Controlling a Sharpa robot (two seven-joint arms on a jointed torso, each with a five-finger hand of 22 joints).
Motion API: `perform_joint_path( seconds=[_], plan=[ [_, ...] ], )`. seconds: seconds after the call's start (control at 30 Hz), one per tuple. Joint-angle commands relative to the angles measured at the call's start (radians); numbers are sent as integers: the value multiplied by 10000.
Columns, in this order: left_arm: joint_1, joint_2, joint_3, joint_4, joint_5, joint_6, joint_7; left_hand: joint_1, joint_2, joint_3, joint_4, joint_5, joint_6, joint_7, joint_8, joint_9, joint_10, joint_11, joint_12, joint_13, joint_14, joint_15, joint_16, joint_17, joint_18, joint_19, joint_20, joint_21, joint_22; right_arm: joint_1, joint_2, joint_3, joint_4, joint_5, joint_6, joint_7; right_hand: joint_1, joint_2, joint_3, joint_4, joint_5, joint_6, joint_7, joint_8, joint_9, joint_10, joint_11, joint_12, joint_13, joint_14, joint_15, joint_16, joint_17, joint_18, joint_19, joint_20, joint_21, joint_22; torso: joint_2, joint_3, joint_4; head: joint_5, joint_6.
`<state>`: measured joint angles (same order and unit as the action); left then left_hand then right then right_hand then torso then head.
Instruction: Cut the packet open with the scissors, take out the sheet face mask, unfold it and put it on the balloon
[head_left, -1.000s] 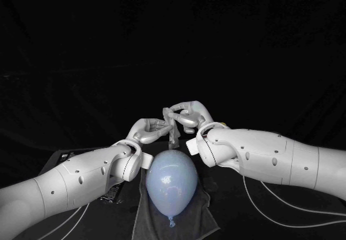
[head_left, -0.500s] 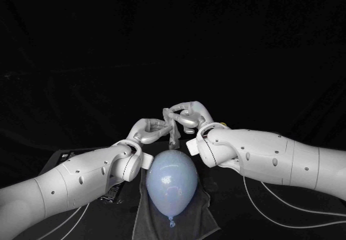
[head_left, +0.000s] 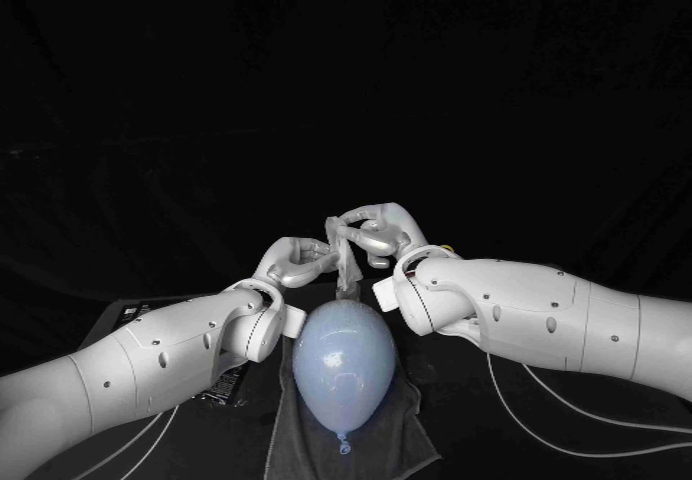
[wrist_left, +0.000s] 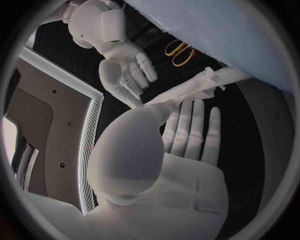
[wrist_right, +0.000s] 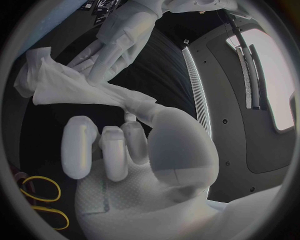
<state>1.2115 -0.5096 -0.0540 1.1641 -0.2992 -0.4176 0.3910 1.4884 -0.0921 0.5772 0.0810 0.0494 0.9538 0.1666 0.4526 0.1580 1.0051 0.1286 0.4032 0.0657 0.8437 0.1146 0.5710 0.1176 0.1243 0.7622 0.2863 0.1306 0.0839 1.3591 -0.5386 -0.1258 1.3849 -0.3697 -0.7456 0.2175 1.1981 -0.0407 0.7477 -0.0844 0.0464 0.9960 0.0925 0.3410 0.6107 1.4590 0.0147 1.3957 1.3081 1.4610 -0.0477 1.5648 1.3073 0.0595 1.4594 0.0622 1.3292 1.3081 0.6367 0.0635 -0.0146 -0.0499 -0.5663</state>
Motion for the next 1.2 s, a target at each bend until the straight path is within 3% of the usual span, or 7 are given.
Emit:
perform_joint_path(
  seconds=[0.03,0.3,0.47,0.8,0.97,1.2],
  plan=[
    [4,16,14,-2,-75,-65,-5,-172,-14,172,-85,-6,80,-6,119,121,149,-19,-62,17,130,-16,-95,24,130,86,-1,68,20,1,-13,7,-6,-105,134,50,29,93,-13,-52,34,72,3,152,215,103,1,26,1058,1098,18,60,2635,-89,177,-19,67,1957,-1,1,1,-13,3],
    [6,-85,24,25,-52,-75,33,-331,14,366,-141,-10,107,-39,247,220,282,-50,-108,22,230,-37,-198,43,140,87,8,86,28,0,-179,6,-89,-104,169,18,9,101,-3,-75,34,72,1,165,207,111,-1,37,1070,1098,16,60,2635,-89,177,-20,72,1958,0,-4,-1,-20,15],
    [55,-272,114,102,-117,-12,21,-453,18,413,-136,-20,85,-35,312,280,326,-52,-152,18,224,-26,-273,46,114,62,16,81,26,-3,-353,4,-144,-64,251,-2,4,100,-3,-79,33,72,1,167,206,114,-1,40,1074,1098,16,60,2635,-90,178,-20,75,1959,-16,1,4,-11,14],
    [530,-478,170,135,-828,586,-564,-914,-31,-14,13,-28,81,-160,690,560,684,-141,-230,29,323,-72,-317,132,93,89,11,95,29,-42,-557,0,-161,102,437,37,-4,96,-6,-82,30,72,2,170,204,111,-1,35,1069,1098,16,60,2635,-85,169,-21,53,1952,-9,10,-2,33,60],
    [707,-478,171,96,-1168,841,-893,-1042,-143,-398,77,-25,133,-370,998,780,1053,-293,-288,38,565,-211,-223,258,168,272,-5,183,61,-52,-592,0,-120,135,462,76,-14,94,-9,-83,28,69,3,172,203,103,0,22,1058,1098,16,60,2635,-83,165,-21,45,1950,1,9,-9,34,82],
    [888,-469,167,31,-1561,1056,-1248,-899,-213,-522,6,-23,163,-453,1142,893,1263,-396,-385,35,712,-303,-192,352,272,469,-17,282,99,-56,-644,0,-84,277,455,202,-14,94,-9,-83,28,69,3,172,203,103,0,22,1058,1098,16,60,2635,-83,165,-21,45,1950,7,8,-1,42,83]
  ],
)
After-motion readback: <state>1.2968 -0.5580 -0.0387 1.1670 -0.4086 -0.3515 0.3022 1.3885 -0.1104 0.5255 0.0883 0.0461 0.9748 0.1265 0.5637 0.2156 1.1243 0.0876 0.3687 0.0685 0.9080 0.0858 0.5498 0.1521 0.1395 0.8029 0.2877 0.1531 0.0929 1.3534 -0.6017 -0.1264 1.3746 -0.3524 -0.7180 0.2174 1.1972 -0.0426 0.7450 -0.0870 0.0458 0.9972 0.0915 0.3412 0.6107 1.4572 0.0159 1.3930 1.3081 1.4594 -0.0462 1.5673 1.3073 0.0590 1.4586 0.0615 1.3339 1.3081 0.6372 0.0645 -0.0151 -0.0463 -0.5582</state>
